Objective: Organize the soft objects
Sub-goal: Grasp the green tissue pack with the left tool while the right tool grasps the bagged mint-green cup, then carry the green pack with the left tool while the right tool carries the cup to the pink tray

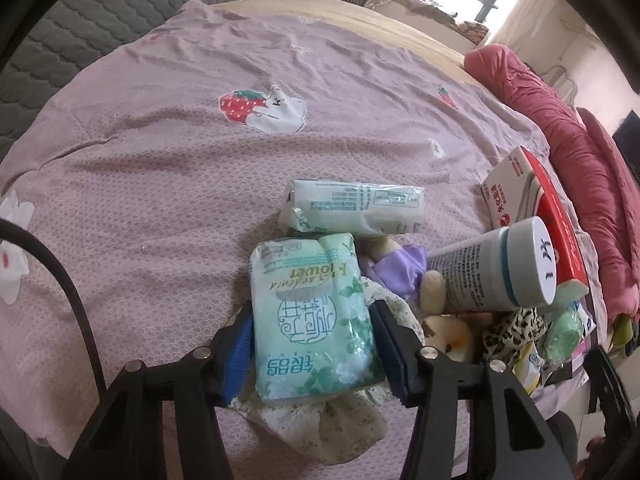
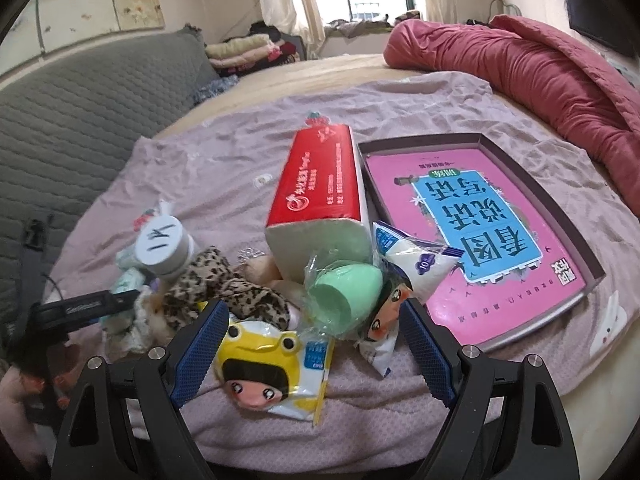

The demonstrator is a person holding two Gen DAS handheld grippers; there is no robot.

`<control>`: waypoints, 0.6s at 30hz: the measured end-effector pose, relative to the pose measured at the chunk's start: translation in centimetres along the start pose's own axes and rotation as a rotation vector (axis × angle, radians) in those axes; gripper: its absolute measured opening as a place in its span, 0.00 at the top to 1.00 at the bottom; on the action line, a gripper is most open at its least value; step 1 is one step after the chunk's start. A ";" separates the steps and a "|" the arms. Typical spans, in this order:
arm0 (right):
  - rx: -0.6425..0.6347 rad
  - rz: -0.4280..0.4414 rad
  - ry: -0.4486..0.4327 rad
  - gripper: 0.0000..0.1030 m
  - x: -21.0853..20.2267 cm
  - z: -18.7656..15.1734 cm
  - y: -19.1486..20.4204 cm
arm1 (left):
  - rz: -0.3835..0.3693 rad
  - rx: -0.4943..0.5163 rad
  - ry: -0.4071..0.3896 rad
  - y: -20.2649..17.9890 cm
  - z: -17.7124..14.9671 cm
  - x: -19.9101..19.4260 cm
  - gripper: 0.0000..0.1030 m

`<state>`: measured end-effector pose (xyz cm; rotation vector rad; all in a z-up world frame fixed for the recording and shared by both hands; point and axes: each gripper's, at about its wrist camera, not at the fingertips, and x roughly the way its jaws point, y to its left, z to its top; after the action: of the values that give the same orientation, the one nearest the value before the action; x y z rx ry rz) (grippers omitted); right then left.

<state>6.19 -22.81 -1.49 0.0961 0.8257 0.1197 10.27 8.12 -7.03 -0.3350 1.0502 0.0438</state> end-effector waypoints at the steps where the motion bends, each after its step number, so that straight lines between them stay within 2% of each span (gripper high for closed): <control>1: -0.008 -0.017 0.001 0.15 0.4 0.1 0.1 | 0.001 0.010 -0.006 -0.1 -0.1 -0.1 0.46; 5: -0.064 -0.078 -0.018 0.16 1.5 0.6 0.8 | -0.012 0.019 -0.016 0.0 -0.3 -0.1 0.47; 7: -0.102 -0.116 -0.017 0.24 2.2 0.7 1.1 | -0.029 0.013 -0.020 0.2 -0.3 -0.1 0.48; 9: -0.132 -0.151 0.011 0.39 3.4 0.7 1.2 | -0.042 0.006 -0.020 0.5 -0.2 -0.1 0.48; 10: -0.142 -0.164 0.036 0.43 4.0 0.6 1.2 | -0.049 0.002 -0.022 0.6 -0.2 -0.1 0.48; 13: -0.186 -0.171 0.078 0.46 5.5 0.1 1.3 | -0.065 -0.007 -0.023 0.8 -0.2 -0.1 0.48; 15: -0.203 -0.178 0.065 0.50 5.6 0.0 1.4 | -0.071 -0.011 -0.023 0.9 -0.2 -0.2 0.48; 18: -0.165 -0.141 0.045 0.50 5.1 0.1 0.4 | -0.092 -0.021 -0.027 1.2 -0.3 -0.5 0.49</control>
<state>9.66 -21.73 -5.04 -0.1204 0.8622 0.0569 9.49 9.23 -7.05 -0.4004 1.0069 -0.0228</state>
